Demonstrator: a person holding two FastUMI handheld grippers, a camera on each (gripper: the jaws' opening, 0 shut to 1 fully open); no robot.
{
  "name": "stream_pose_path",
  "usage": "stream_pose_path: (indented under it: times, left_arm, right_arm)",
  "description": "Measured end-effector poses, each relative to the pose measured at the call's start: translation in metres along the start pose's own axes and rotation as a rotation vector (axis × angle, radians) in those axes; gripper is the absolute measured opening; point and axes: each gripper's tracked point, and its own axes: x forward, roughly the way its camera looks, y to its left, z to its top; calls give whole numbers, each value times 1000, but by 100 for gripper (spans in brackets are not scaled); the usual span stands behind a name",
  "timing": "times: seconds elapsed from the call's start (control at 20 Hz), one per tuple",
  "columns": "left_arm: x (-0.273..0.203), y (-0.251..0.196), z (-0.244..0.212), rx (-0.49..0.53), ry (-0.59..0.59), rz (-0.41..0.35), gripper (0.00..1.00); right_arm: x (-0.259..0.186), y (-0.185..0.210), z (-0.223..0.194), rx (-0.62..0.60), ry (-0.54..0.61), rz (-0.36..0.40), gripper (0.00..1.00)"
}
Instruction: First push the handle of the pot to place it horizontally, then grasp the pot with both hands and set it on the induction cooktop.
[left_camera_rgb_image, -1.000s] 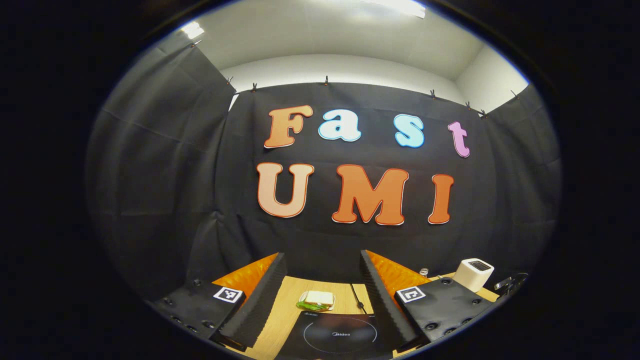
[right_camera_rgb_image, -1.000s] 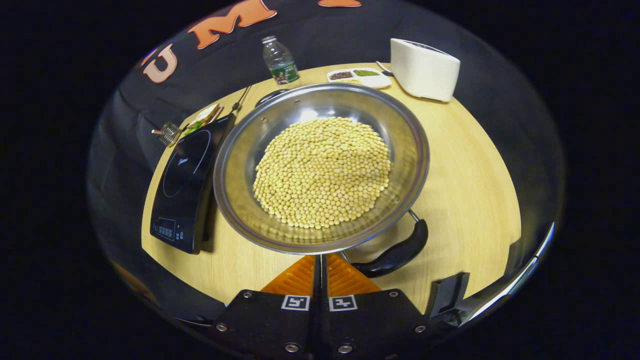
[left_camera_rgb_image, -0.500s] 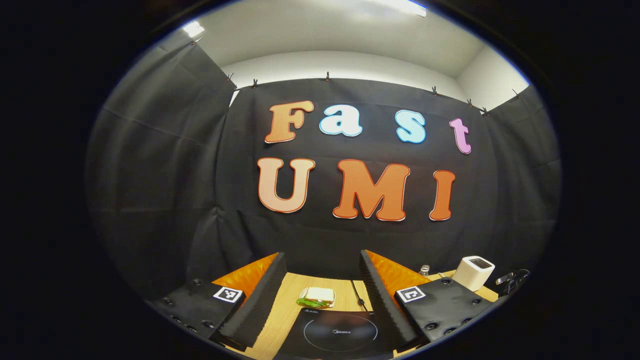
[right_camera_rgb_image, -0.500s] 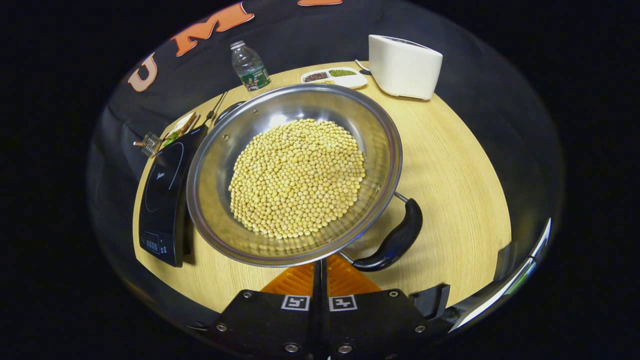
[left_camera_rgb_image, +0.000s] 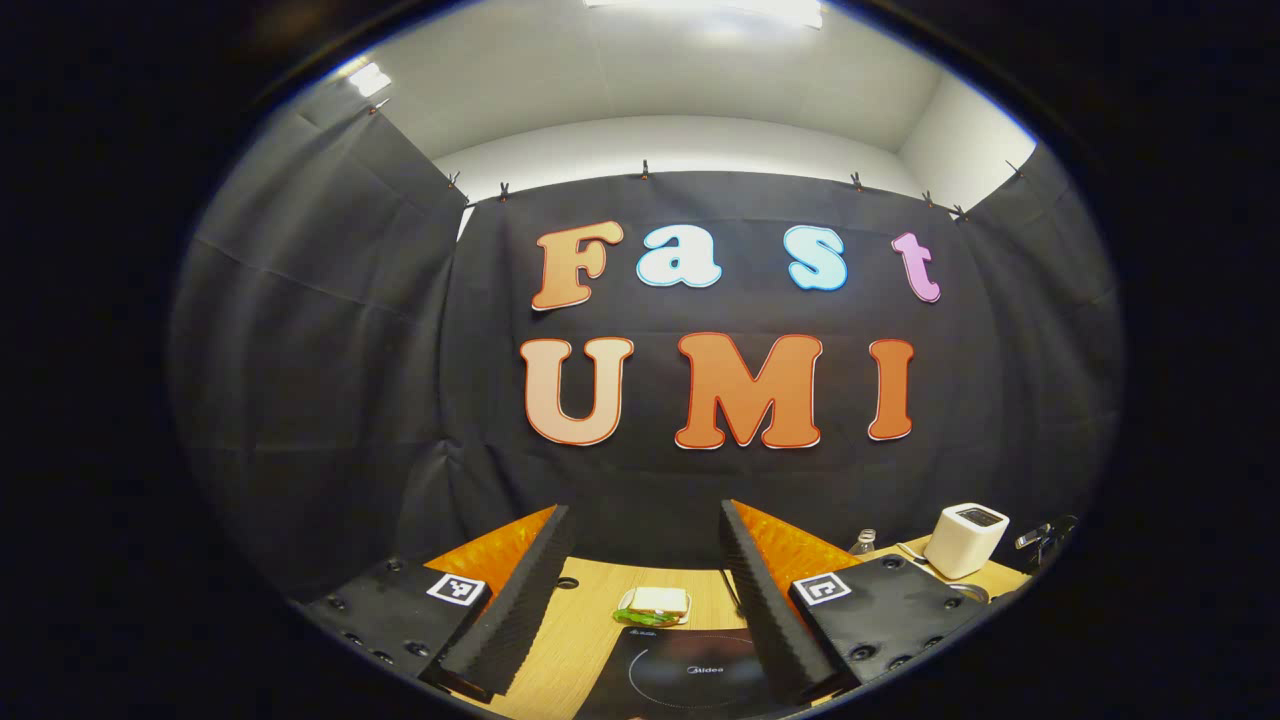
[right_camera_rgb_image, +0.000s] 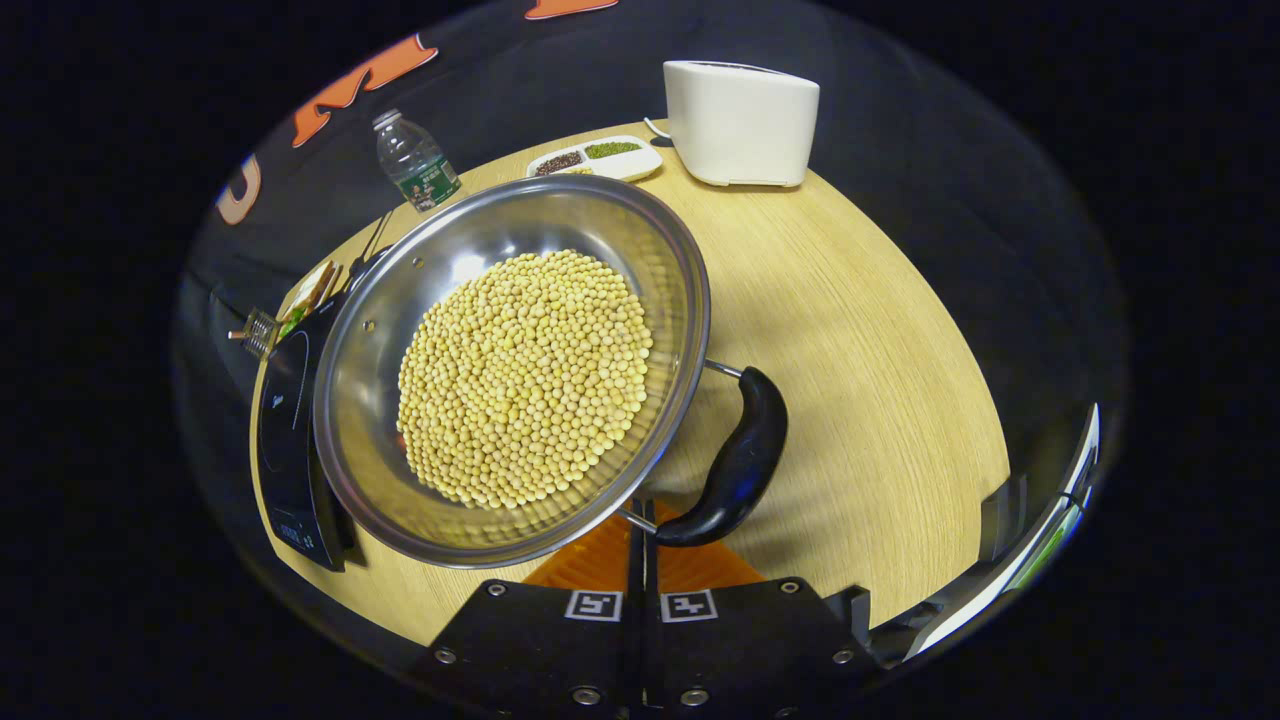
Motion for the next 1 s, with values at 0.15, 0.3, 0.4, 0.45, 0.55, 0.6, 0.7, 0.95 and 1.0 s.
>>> stream_pose_path:
  times: [0.15,0.3,0.4,0.45,0.55,0.6,0.7,0.95,1.0]
  left_arm:
    - [1,2,-5,3,12,11,95]
    - [4,-3,-10,3,32,11,95]
    - [4,-6,-12,9,38,3,96]
    - [4,-7,-13,15,38,1,96]
    - [5,-13,-18,29,41,-9,95]
    - [5,-15,-20,34,41,-14,95]
    - [9,-17,-30,42,55,-19,95]
    - [13,-23,-45,38,87,-35,96]
    - [14,-24,-49,41,92,-37,96]
  right_arm:
    - [3,-9,10,62,-12,-6,0]
    - [7,-17,23,132,-31,0,0]
    - [10,-21,32,141,-42,-11,1]
    - [11,-24,38,136,-52,-19,1]
    - [15,-29,49,136,-78,-26,0]
    - [16,-31,53,147,-81,-25,0]
    - [19,-32,59,155,-84,-27,0]
    - [20,-37,77,101,-135,-64,0]
    - [22,-38,80,94,-141,-67,0]
